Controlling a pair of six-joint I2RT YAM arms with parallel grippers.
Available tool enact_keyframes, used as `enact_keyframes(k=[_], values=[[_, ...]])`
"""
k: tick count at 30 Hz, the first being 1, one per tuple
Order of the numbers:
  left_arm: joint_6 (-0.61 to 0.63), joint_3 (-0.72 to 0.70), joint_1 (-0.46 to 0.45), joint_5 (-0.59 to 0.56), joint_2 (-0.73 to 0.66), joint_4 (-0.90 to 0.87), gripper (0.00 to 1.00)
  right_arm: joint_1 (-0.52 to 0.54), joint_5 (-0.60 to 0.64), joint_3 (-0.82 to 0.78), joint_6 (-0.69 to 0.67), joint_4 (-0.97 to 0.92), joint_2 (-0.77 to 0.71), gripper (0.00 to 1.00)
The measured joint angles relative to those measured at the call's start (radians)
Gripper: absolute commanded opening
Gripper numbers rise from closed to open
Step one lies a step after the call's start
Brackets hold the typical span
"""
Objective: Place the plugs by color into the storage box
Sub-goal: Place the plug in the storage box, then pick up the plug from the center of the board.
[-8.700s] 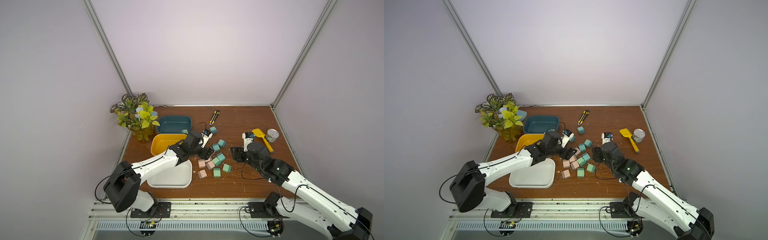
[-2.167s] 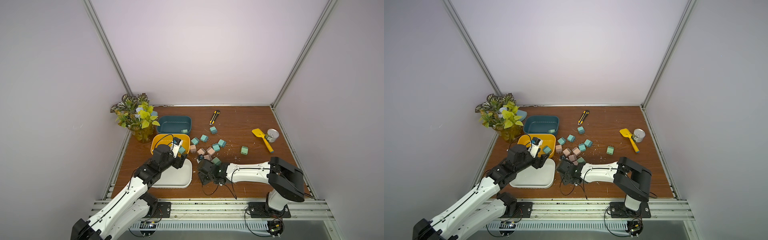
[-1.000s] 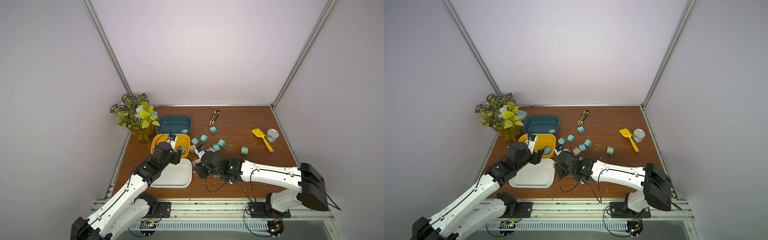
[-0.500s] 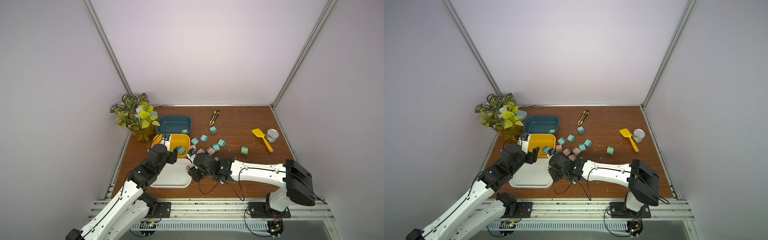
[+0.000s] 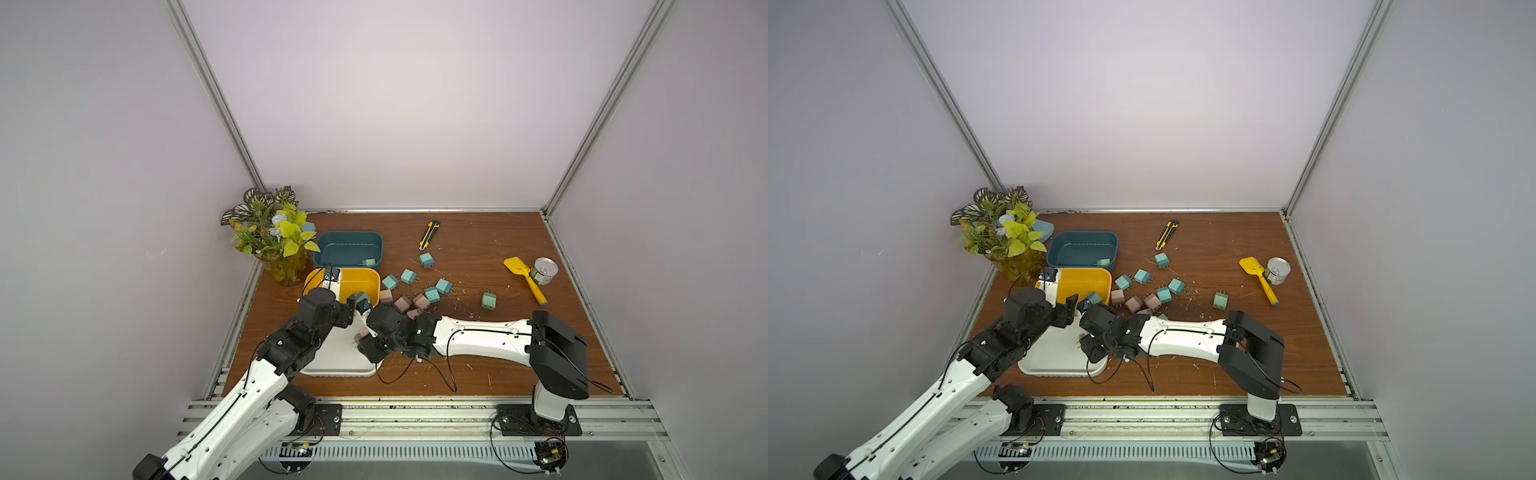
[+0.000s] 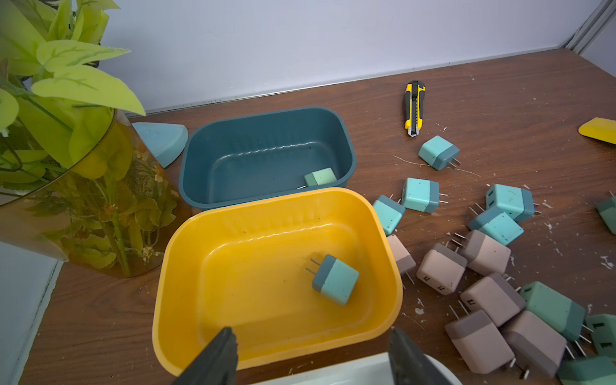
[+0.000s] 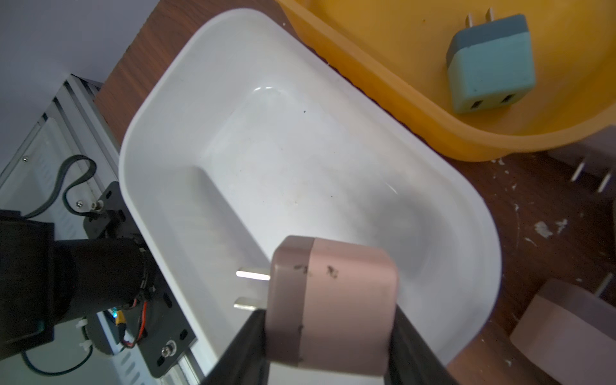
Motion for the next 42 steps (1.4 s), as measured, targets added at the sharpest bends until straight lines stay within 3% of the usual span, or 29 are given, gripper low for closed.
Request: enact_keyframes(k=[5, 16, 33, 42], values=[[0.001, -0.002, 0.000, -0.017, -0.010, 0.000, 0.74, 0.006, -0.003, 0.026, 0.000, -0.016, 0.039, 0.63], [0.000, -0.006, 0.000, -0.017, -0.004, 0.006, 0.74, 0.013, 0.069, 0.025, 0.009, -0.023, 0.016, 0.60], [0.001, -0.006, 0.000, 0.004, 0.023, 0.007, 0.73, 0.012, 0.325, -0.138, 0.021, -0.003, -0.287, 0.61], [0.004, 0.009, 0.000, 0.057, 0.139, 0.008, 0.72, -0.049, 0.415, -0.271, 0.020, -0.024, -0.469, 0.62]])
